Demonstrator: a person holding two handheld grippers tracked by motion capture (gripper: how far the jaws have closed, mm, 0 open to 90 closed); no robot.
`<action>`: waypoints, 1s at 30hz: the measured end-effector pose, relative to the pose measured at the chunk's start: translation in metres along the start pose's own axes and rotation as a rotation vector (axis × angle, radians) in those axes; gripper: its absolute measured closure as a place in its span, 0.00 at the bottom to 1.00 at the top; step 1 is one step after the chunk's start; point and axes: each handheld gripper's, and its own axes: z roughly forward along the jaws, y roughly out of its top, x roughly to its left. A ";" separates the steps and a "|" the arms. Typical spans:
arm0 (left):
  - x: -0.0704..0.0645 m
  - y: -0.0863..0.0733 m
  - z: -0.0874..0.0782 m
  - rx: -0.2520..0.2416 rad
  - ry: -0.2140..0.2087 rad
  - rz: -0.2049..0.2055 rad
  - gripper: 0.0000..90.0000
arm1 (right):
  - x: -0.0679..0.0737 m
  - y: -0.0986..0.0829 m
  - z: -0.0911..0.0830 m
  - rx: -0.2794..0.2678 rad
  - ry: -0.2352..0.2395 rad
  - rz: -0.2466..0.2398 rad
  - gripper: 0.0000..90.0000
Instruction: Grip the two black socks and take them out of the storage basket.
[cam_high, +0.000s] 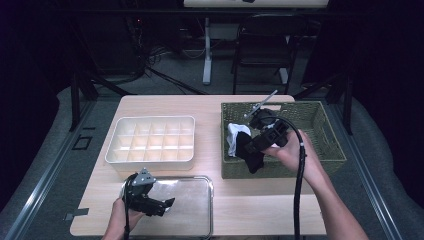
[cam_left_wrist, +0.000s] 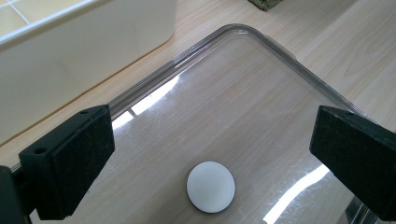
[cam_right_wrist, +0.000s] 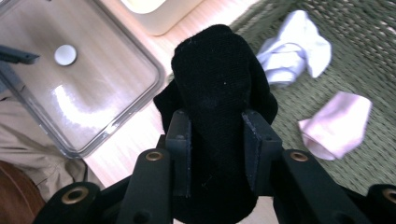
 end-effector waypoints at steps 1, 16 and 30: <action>0.000 0.000 0.000 -0.004 0.006 0.006 0.00 | 0.008 -0.002 0.003 0.002 0.018 -0.017 0.75; -0.001 0.000 0.000 -0.002 0.008 0.009 0.00 | 0.034 -0.020 0.038 0.035 0.091 -0.059 0.75; -0.001 0.000 0.001 0.002 0.006 0.009 0.00 | 0.043 -0.052 0.101 0.123 0.134 -0.033 0.75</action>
